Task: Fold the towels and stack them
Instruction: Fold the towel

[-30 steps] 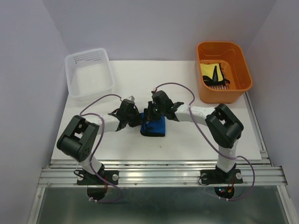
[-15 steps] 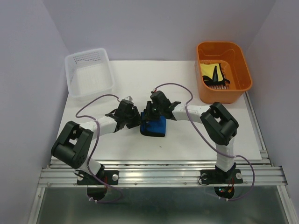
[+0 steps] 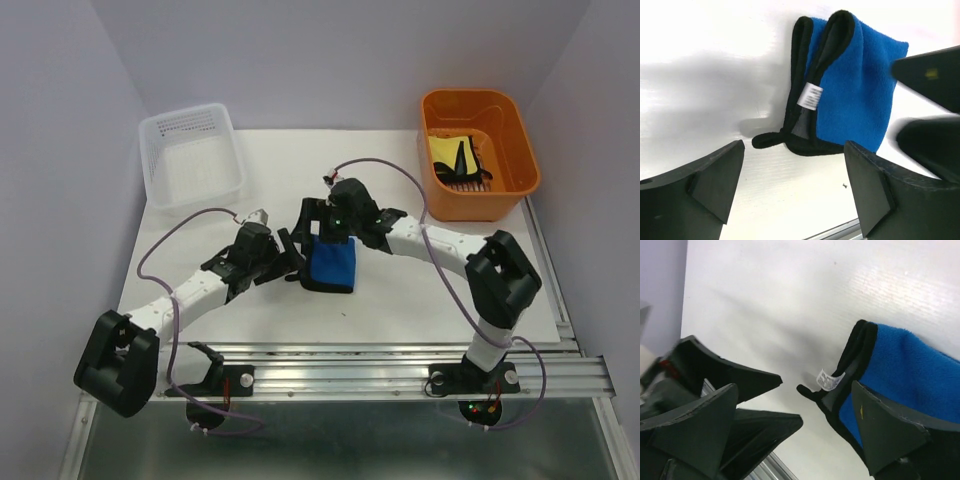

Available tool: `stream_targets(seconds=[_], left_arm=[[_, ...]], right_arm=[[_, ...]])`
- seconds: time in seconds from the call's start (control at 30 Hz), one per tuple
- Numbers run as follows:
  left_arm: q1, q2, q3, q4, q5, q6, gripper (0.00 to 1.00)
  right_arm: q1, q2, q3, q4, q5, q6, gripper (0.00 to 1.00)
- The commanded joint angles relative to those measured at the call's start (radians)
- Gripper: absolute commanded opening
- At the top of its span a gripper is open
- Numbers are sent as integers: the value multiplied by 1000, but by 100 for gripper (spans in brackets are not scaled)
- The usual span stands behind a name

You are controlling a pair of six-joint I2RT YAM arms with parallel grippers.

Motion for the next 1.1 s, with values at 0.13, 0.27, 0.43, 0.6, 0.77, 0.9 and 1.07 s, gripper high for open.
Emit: stream_targets(seconds=[0.13, 0.27, 0.43, 0.6, 0.77, 0.9, 1.07], left_arm=[[-47, 50, 22, 30, -31, 23, 95], [-67, 168, 79, 27, -51, 49, 95], [-88, 253, 130, 23, -51, 71, 90], [-110, 283, 133, 3, -116, 68, 71], [-133, 289, 136, -10, -137, 74, 72], [-153, 300, 157, -57, -197, 80, 67], [-153, 296, 144, -77, -225, 62, 43]], right_arm=[[-12, -177, -13, -168, 177, -205, 100], [-38, -199, -64, -175, 191, -187, 100], [-38, -211, -123, -160, 237, -181, 100], [-44, -213, -131, -182, 292, -181, 100], [-50, -216, -153, -172, 310, -177, 100], [-53, -211, -163, -171, 310, -173, 100], [-59, -210, -168, -174, 319, -177, 100]])
